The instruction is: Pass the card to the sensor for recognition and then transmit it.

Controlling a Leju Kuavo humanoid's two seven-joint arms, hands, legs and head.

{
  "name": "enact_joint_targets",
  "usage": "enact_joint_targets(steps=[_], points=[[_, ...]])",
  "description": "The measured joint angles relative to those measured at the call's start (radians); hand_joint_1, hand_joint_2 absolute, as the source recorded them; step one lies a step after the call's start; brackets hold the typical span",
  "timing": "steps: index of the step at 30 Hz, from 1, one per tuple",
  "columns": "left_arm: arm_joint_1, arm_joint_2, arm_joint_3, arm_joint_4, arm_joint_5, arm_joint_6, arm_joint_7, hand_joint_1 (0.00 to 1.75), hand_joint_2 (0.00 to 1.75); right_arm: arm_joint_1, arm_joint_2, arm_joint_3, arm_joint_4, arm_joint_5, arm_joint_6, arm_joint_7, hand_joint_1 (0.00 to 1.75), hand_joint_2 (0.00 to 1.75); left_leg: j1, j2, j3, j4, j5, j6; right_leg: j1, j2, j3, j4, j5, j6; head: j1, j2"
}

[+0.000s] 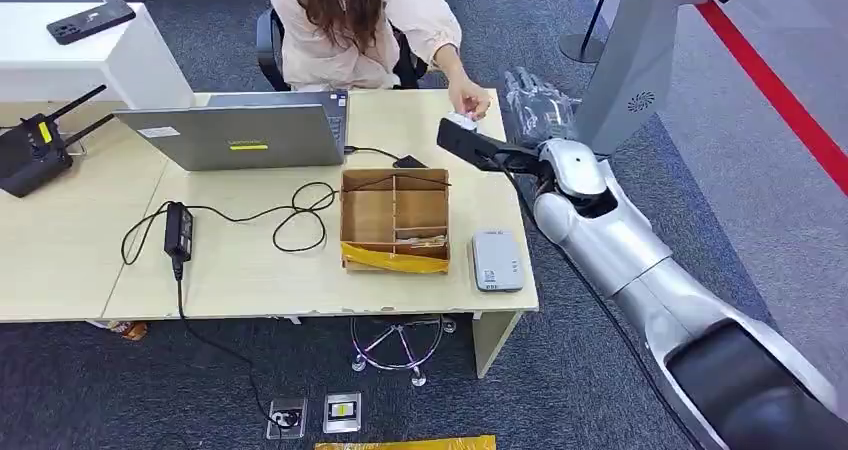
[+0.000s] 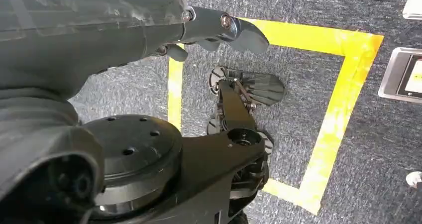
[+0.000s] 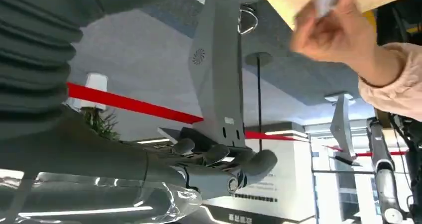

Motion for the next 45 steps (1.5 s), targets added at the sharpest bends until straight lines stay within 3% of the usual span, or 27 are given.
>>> enact_joint_targets(steps=[4,9,18,25,28,34,45], points=[[0.0,0.0,0.0,0.0,-0.003,-0.002,0.0,0.0,0.0,0.009,0.0,-0.017,-0.001,-0.005,-0.013,0.0,0.0,0.0,0.0,0.0,0.0,0.0,0.0,0.0,0.0,0.0,0.0,0.0,0.0,0.0,0.0,0.0],[0.001,0.0,0.0,0.0,-0.004,-0.008,0.006,0.0,0.0,0.074,-0.008,-0.066,-0.075,-0.018,-0.113,-0.023,0.0,0.0,0.0,0.0,0.0,0.0,0.0,0.0,0.0,0.0,0.0,-0.001,0.0,0.0,0.0,0.0],[0.01,0.002,0.0,0.0,0.012,0.005,0.042,0.0,0.0,0.37,-0.112,-0.175,-0.483,-0.013,-0.074,0.044,0.0,0.0,0.0,0.0,0.0,0.0,-0.001,0.001,0.0,0.0,0.0,-0.002,0.0,0.0,0.001,0.0],[0.011,0.01,0.0,0.0,0.032,0.01,0.041,0.0,0.0,0.496,-0.19,-0.218,-0.742,-0.046,-0.09,0.09,0.0,0.0,0.0,0.003,0.001,0.0,-0.001,0.001,0.0,0.002,0.0,-0.002,0.0,0.0,0.0,0.0],[0.01,0.01,0.001,0.0,0.045,0.007,0.015,0.0,0.0,0.519,-0.21,-0.219,-0.819,-0.035,-0.093,0.108,0.0,0.0,0.0,0.003,0.001,0.0,-0.001,0.001,0.0,0.002,0.0,-0.002,0.0,0.0,0.0,0.0],[0.01,0.01,0.003,0.0,0.059,0.003,-0.018,0.0,0.0,0.556,-0.239,-0.204,-0.976,0.034,-0.034,0.202,0.0,0.0,0.0,0.003,0.001,0.0,-0.001,0.001,0.0,0.002,0.0,-0.002,0.0,0.0,0.0,0.0],[0.009,0.012,0.003,0.001,0.066,0.012,-0.012,0.0,0.0,0.587,-0.262,-0.123,-1.147,0.076,0.012,0.248,0.0,0.0,0.0,0.003,0.0,0.0,-0.001,0.001,0.0,0.002,0.0,-0.002,0.0,0.0,0.0,0.0]])
